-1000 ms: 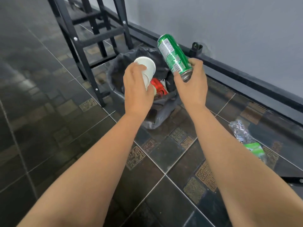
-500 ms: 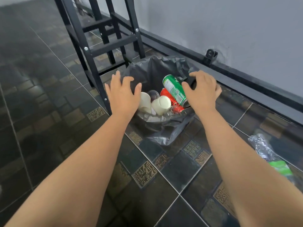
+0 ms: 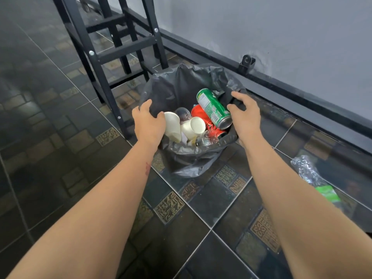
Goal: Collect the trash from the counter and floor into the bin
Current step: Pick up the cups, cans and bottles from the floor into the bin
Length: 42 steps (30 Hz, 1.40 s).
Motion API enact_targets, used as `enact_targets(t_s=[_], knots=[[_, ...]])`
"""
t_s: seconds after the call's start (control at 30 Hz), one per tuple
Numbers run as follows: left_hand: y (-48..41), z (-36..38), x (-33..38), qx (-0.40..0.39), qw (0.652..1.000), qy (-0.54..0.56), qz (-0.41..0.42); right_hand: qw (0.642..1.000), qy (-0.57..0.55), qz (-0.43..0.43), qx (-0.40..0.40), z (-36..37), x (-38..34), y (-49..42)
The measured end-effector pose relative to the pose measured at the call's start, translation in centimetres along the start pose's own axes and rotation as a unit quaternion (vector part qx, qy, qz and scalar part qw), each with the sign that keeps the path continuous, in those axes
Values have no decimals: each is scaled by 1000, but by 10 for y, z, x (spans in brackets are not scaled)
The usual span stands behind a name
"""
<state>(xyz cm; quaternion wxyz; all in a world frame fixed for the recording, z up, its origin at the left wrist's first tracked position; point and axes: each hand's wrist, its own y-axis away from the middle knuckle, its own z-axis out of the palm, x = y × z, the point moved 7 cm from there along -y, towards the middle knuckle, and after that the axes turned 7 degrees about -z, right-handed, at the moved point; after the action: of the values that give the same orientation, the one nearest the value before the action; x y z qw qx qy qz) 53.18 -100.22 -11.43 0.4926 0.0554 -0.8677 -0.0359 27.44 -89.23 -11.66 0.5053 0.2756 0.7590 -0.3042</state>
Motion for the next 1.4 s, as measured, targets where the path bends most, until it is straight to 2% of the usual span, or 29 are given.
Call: enact_targets(t_s=[0.17,0.4,0.5,0.57,0.63,0.7,0.77,0.9,1.03,1.2,1.3,1.4], knots=[[41,29,13,-33,999,13,-3,999,-9,31,38,-54,15,13],[102,76,32,-56,997,-30,53,995,-9,74,62,-136,42,28],[114,85,38,-29,986,-128,105,994,-27,78,66,-159,44,32],[115,87,44,-2,963,-215,160,990,-36,84,105,-176,51,40],[113,88,47,10,942,-278,190,985,30,103,135,-195,70,53],[113,90,46,4,935,-302,187,969,184,125,107,-212,99,67],[114,90,44,2,937,-303,174,933,327,150,22,-221,133,78],[111,89,44,8,941,-300,159,860,475,154,-110,-227,181,95],[110,90,44,10,942,-302,149,812,519,209,-165,-238,214,106],[111,90,44,6,945,-296,142,785,539,241,-188,-232,228,117],[111,90,44,6,945,-294,141,789,537,237,-178,-222,229,125],[110,89,44,8,945,-293,143,828,487,240,-142,-214,225,129]])
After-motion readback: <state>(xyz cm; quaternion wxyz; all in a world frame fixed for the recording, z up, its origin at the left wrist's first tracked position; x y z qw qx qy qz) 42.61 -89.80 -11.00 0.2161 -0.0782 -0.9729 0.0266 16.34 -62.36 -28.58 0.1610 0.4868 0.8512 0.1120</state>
